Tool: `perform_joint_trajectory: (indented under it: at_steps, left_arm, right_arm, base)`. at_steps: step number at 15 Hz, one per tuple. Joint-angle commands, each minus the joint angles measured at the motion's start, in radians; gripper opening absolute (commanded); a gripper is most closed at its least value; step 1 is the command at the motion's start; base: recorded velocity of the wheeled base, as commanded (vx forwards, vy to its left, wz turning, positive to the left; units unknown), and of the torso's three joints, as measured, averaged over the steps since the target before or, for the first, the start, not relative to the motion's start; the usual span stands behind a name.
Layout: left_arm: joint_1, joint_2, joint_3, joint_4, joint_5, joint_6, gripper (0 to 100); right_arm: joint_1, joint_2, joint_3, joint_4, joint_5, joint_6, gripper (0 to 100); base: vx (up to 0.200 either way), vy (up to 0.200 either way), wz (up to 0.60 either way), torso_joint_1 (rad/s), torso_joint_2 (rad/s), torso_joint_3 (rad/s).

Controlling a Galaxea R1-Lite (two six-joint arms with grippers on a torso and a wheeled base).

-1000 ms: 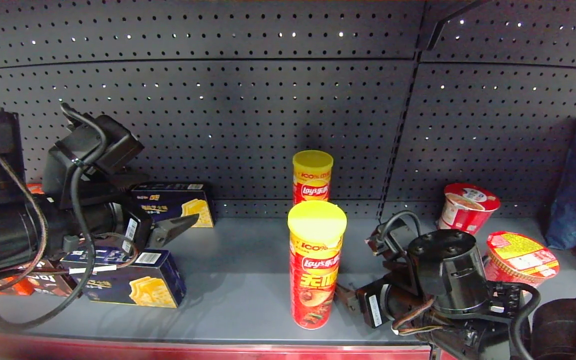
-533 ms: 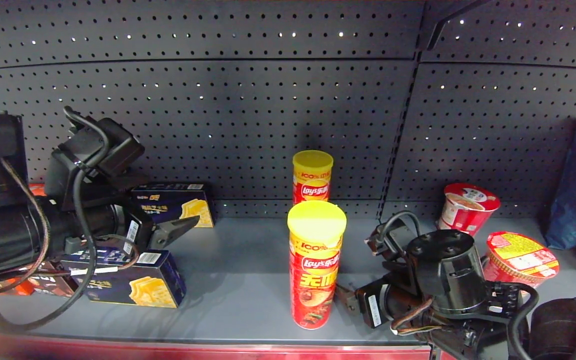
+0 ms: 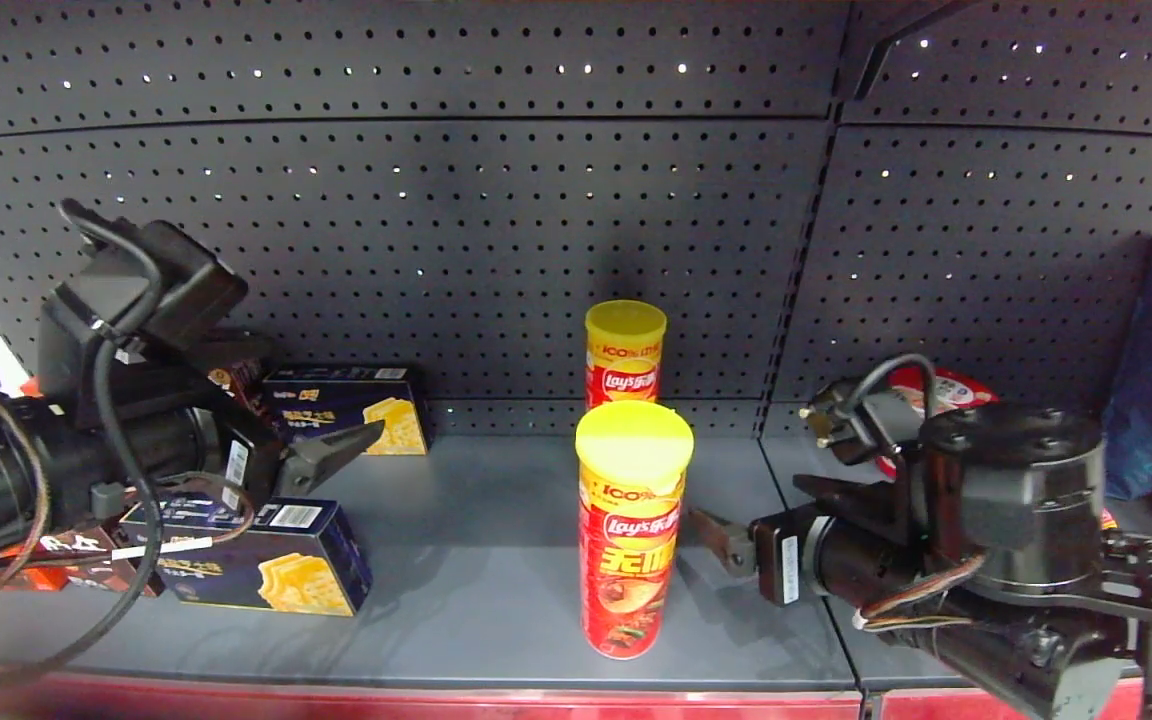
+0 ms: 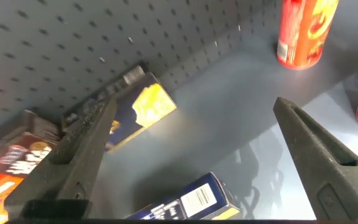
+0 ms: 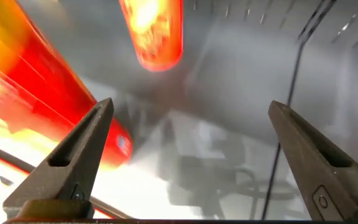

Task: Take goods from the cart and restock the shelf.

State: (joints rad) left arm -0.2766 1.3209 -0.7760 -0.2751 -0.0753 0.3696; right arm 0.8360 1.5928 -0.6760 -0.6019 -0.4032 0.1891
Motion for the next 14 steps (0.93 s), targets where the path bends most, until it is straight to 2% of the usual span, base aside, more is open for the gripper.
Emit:
perform_joint_trajectory:
  at_steps: [1, 3, 5, 8, 10, 11, 12, 14]
  left_arm:
    - [0.002, -0.065, -0.003, -0.003, 0.002, -0.001, 100]
    - [0.02, -0.135, 0.012, -0.003, 0.003, -0.021, 100]
    - [0.036, -0.21, 0.067, -0.003, 0.009, -0.069, 100]
    - [0.134, -0.308, 0.141, -0.004, 0.017, -0.129, 100]
    - [0.175, -0.387, 0.184, -0.01, 0.017, -0.164, 100]
    - [0.192, -0.436, 0.208, -0.009, 0.017, -0.179, 100]
    - [0.204, -0.503, 0.253, -0.007, 0.022, -0.204, 100]
    - [0.22, -0.615, 0.36, -0.001, 0.077, -0.233, 100]
  right_arm:
    - [0.0, -0.1, 0.001, -0.001, 0.001, 0.0, 100]
    - [-0.003, -0.157, -0.002, -0.002, -0.003, 0.0, 100]
    - [-0.052, -0.191, 0.015, -0.05, 0.0, 0.0, 100]
    - [-0.155, -0.269, 0.05, -0.061, 0.003, -0.002, 100]
    - [-0.21, -0.34, 0.088, -0.062, 0.004, -0.005, 100]
    - [-0.255, -0.378, 0.105, -0.062, 0.006, -0.007, 100]
    - [-0.336, -0.428, 0.115, -0.062, 0.009, -0.007, 100]
    - [-0.462, -0.508, 0.144, -0.059, 0.009, -0.004, 100]
  base:
    - [0.0, 0.0, 0.0, 0.0, 0.0, 0.0]
    - [0.0, 0.0, 0.0, 0.0, 0.0, 0.0]
    - [0.0, 0.0, 0.0, 0.0, 0.0, 0.0]
    - [0.0, 0.0, 0.0, 0.0, 0.0, 0.0]
    - [0.0, 0.0, 0.0, 0.0, 0.0, 0.0]
    - [0.0, 0.0, 0.0, 0.0, 0.0, 0.0]
    - [0.0, 0.0, 0.0, 0.0, 0.0, 0.0]
    - [0.0, 0.0, 0.0, 0.0, 0.0, 0.0]
